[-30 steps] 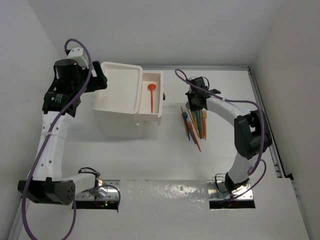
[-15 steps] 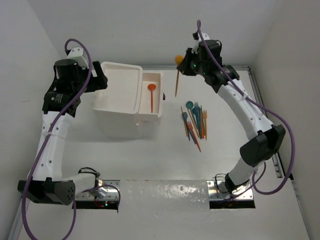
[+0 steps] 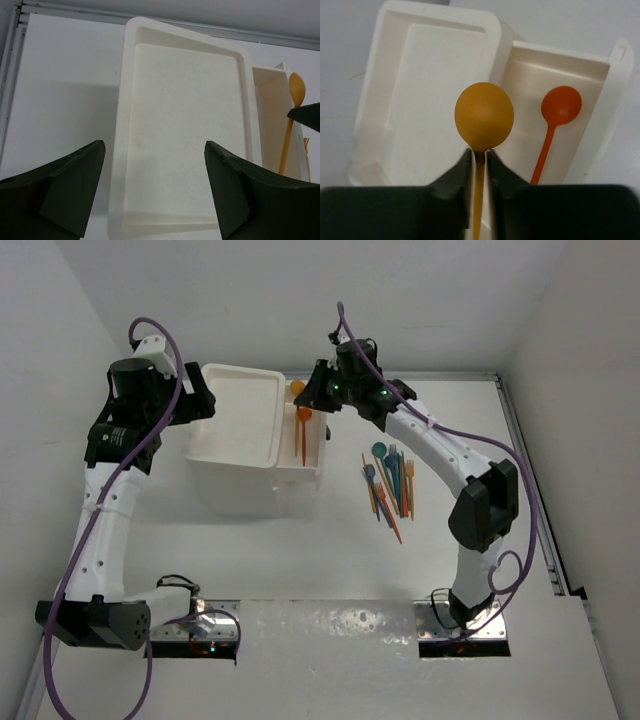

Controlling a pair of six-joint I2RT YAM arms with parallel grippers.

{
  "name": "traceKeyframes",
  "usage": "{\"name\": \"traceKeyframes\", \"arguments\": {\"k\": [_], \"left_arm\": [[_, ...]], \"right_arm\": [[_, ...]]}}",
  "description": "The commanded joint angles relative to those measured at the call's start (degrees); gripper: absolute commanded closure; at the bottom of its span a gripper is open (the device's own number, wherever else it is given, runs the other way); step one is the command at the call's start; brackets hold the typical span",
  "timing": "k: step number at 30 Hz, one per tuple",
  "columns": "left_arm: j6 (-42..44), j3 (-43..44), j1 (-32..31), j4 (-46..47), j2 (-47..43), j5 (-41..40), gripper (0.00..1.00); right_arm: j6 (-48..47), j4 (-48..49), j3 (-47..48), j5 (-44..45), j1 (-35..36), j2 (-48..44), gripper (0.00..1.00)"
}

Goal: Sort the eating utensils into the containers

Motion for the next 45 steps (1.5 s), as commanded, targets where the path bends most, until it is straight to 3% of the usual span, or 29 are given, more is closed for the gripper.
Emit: {"name": "traceKeyframes", "arguments": {"k": [1, 4, 7, 9, 13, 17, 24, 34, 45], "left_arm": [[-0.03, 0.39, -0.46, 0.66, -1.26, -0.11, 0.21], [0.06, 0.38, -0.46, 0.75, -1.17, -0.11, 0.21], [0.06, 0.56, -0.46, 0.83, -1.08, 0.07, 0.21], [0.14, 0.91, -0.46, 0.83, -1.08, -0.02, 0.21], [0.15, 0.91, -0.46, 0.75, -0.99, -0.02, 0.21], [0.23, 0.65, -0.46, 0.83, -0.99, 0.07, 0.21], [0.15, 0.65, -0.46, 1.18, -0.64, 0.42, 0.21], [0.23, 1.44, -0.46, 0.75, -0.38, -0.64, 0.21], [0.76, 2.06, -0.46, 0.57, 0.15, -1.25, 0.21]], "right_arm": [[-0.14, 0.17, -0.01, 0.64, 0.36, -1.30, 0.74], [-2.68, -1.06, -1.50, 2.57, 0.36, -2.88, 0.62], [-6.81, -2.81, -3.26, 6.43, 0.19, -5.08, 0.59], [-11.01, -3.87, -4.14, 10.81, -0.60, -7.71, 0.62], [-15.60, -5.80, -11.32, 15.57, -5.25, -12.11, 0.79], [-19.47, -5.45, -20.13, 15.23, -11.14, -15.01, 0.81], [-30.63, -6.08, -26.20, 15.94, -12.56, -9.58, 0.82], [-32.22, -6.86, -24.10, 15.76, -14.05, 2.11, 0.81], [-32.66, -6.60, -23.66, 15.94, -15.02, 7.22, 0.80]]}}
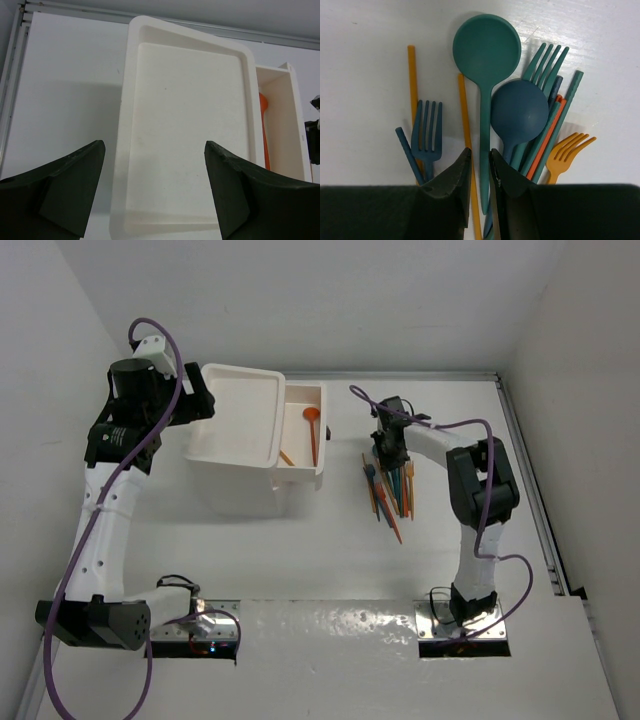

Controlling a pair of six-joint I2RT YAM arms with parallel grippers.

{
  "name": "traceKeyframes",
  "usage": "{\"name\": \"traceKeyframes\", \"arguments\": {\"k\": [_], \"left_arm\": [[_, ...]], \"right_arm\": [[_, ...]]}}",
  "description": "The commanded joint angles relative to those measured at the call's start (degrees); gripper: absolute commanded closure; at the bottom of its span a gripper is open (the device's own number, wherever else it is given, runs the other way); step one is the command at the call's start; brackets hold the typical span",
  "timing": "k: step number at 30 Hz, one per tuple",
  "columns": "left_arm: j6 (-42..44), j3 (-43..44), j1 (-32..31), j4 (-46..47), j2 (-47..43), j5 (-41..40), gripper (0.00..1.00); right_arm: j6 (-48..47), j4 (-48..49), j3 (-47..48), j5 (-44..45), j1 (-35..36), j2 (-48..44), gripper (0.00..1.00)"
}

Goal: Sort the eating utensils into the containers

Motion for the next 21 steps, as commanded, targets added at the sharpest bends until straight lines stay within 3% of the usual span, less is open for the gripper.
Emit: {"name": "traceKeyframes", "arguments": {"k": [1, 9, 17, 21], "left_arm": [[0.78, 2.12, -0.55, 0.92, 0.21, -0.51, 0.21], [0.87, 2.21, -0.46, 0.74, 0.39, -0.51, 0.21], [0.96, 2.12, -0.46, 0.30, 0.22, -0.33, 0.21], [0.96, 1.95, -0.46, 0.39, 0.04, -0.16, 0.21]], "right_arm": [[-0.75, 1.03, 2.33, 0.31, -0.46, 0.57, 0.80], [-0.49, 1.29, 2.59, 0.13, -0.90, 3.04, 0.81], [-1.45, 2.08, 1.72, 0.04, -1.08, 2.95, 0.98], [-2.07, 2.26, 1.45, 0.39, -1.17, 2.16, 1.00]]}}
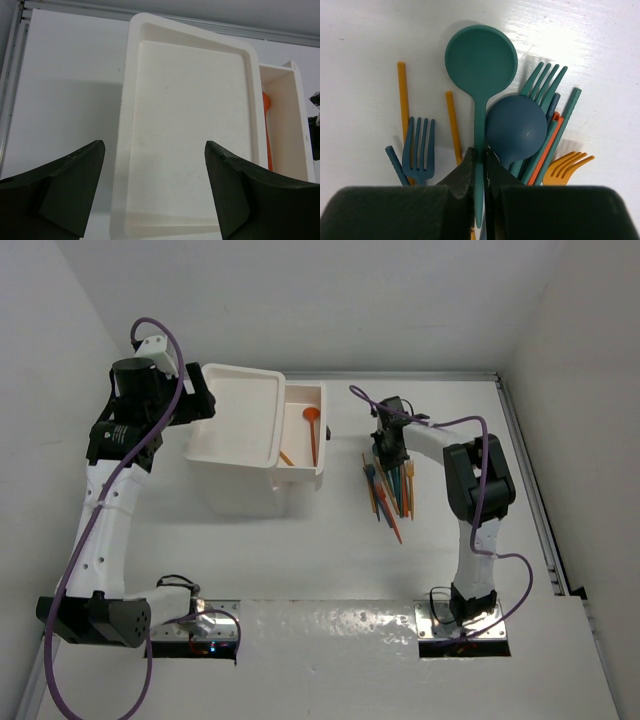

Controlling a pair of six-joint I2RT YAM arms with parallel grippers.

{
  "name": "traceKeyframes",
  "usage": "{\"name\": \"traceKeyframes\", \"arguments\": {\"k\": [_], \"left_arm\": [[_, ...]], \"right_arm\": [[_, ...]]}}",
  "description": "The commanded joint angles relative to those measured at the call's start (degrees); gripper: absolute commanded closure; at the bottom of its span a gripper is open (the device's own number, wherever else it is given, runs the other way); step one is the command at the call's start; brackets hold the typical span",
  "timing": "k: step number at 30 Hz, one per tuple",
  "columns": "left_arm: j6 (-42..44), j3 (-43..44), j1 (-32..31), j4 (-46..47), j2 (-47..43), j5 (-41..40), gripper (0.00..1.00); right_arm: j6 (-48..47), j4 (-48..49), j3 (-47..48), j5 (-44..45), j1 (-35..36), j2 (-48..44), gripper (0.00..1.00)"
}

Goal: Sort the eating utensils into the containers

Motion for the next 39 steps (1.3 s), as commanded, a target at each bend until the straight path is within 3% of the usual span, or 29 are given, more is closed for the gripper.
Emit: {"name": "traceKeyframes", "arguments": {"k": [1, 5, 10, 17, 22, 28, 32, 33, 39], "left_arm": [[0.65, 2.03, -0.46, 0.46, -0.77, 0.06, 0.21], [0.56, 2.39, -0.46, 0.46, -0.95, 0.24, 0.21], [0.30, 2.30, -0.46, 0.72, -0.86, 0.76, 0.21], [-0.49, 2.30, -0.46, 1.25, -0.86, 0.68, 0.21], [-0.75, 2.21, -0.55, 1.34, -0.86, 1.29, 0.21], [-0.75, 2.03, -0.46, 1.07, -1.12, 1.55, 0.21], [-0.75, 1.33, -0.46, 1.07, -1.38, 1.73, 0.21], [-0.75, 1.33, -0.46, 1.07, -1.38, 1.73, 0.21], [-0.67, 1.16, -0.46, 1.16, -1.47, 1.47, 0.21]], "right_arm": [[-1.24, 0.56, 0.43, 0.81, -0.36, -0.96, 1.00], [-0.45, 0.99, 0.60, 0.90, -0.36, -7.37, 1.00], [4.28, -4.36, 8.76, -0.50, -0.18, -15.11, 1.00], [21.06, -1.92, 13.26, -9.56, 4.11, -22.93, 1.00], [30.89, 3.09, 16.86, -11.66, 12.20, -21.80, 1.00], [39.62, 10.92, 15.28, -10.10, 16.16, -19.87, 1.00], [40.51, 11.63, 15.36, -9.21, 16.78, -17.15, 0.87], [40.25, 11.02, 15.80, -9.30, 16.78, -15.83, 0.74], [32.70, 5.13, 18.09, -6.41, 16.78, -16.08, 0.59]]}}
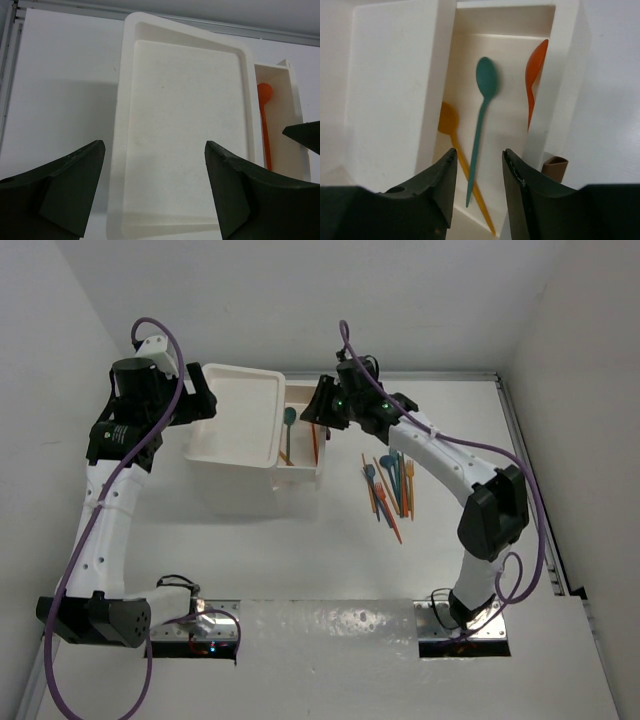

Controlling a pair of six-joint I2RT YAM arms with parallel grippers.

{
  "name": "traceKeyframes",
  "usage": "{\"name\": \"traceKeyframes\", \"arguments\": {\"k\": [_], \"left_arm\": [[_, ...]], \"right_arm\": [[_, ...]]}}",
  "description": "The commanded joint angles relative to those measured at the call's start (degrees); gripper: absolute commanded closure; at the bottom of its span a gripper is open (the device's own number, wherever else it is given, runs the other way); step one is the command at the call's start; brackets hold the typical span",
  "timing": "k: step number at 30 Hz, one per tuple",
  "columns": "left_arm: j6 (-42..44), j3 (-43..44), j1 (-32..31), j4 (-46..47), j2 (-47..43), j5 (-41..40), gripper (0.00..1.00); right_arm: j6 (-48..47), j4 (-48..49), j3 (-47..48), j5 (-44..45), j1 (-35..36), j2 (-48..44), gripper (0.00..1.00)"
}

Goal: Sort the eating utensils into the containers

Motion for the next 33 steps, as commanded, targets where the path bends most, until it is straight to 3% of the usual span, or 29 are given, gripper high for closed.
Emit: {"name": "traceKeyframes", "arguments": {"k": [1, 6, 11, 19, 33], "left_arm": [[-0.32, 1.05, -0.46, 1.14, -1.47, 0.35, 0.21], [-0.14, 1.13, -0.46, 1.14, -1.39, 0.27, 0.21], [0.03, 1.13, -0.46, 1.14, -1.21, 0.09, 0.21], [-0.23, 1.40, -0.46, 1.23, -0.33, 0.53, 0.21], [0.21, 1.92, -0.46, 0.79, 0.20, -1.05, 0.21]], "right_arm": [[-7.34, -1.95, 2.95, 3.61, -0.16, -3.36, 0.58], [-17.81, -4.51, -4.77, 12.65, -4.88, -11.34, 0.74], [-25.12, -6.78, -14.10, 12.32, -11.66, -13.30, 0.77], [-35.58, -6.88, -20.70, 12.67, -15.71, -5.85, 0.81], [-36.29, -5.21, -19.73, 11.62, -17.03, 6.91, 0.79]]}}
